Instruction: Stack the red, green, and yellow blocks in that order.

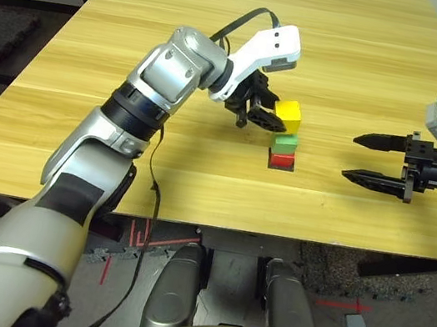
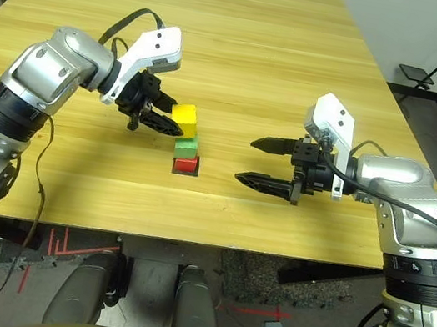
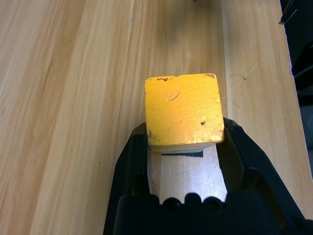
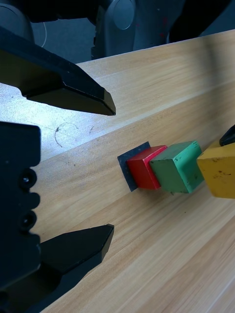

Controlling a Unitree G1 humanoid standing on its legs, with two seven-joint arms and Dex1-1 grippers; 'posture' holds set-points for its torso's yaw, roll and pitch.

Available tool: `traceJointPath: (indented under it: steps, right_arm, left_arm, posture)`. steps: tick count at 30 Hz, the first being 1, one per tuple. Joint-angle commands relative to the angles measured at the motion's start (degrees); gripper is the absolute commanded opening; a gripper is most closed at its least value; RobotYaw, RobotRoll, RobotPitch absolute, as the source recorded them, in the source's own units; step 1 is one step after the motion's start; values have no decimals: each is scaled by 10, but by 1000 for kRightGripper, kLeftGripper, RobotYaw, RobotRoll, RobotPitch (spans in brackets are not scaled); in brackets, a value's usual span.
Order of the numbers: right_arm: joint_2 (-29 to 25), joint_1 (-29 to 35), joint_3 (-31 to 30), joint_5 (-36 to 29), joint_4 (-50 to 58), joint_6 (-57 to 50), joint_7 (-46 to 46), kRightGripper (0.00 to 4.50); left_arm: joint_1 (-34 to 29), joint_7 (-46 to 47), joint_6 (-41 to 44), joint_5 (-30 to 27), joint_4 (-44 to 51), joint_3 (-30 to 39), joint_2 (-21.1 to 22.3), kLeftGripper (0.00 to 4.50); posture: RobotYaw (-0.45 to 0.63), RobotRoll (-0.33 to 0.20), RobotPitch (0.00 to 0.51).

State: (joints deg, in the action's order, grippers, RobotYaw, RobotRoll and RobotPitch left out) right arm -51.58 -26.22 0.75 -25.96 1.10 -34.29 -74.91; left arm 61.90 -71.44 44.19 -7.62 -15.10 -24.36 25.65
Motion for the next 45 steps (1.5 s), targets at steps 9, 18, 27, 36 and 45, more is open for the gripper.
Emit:
traceJointPath:
  steps: [9,18,27,36,45]
  right_arm:
    - [-10,2,6,-7,7,-5,-1,4500]
    - [-12,5,10,-9,12,-9,1,4500]
    - [-16,0,9,-9,7,-8,-1,4500]
    - [-19,-18,57,-25,-24,-29,26,4500]
    - [105,-38,207,3,-251,74,295,4500]
  left_arm:
    - [-15,12,-3,6,-2,-10,-13,2009]
    - [-26,11,-11,11,-4,-15,-9,2009]
    - [-36,22,-10,8,6,-12,-15,3945]
    - [-42,163,146,-133,146,231,-69,4451]
    - [-273,464,-43,-67,234,449,-105,4451]
  posture:
    - [63,-60,111]
    - [58,-63,114]
    - [61,-67,109]
    - [50,-75,90]
    - [58,-81,96]
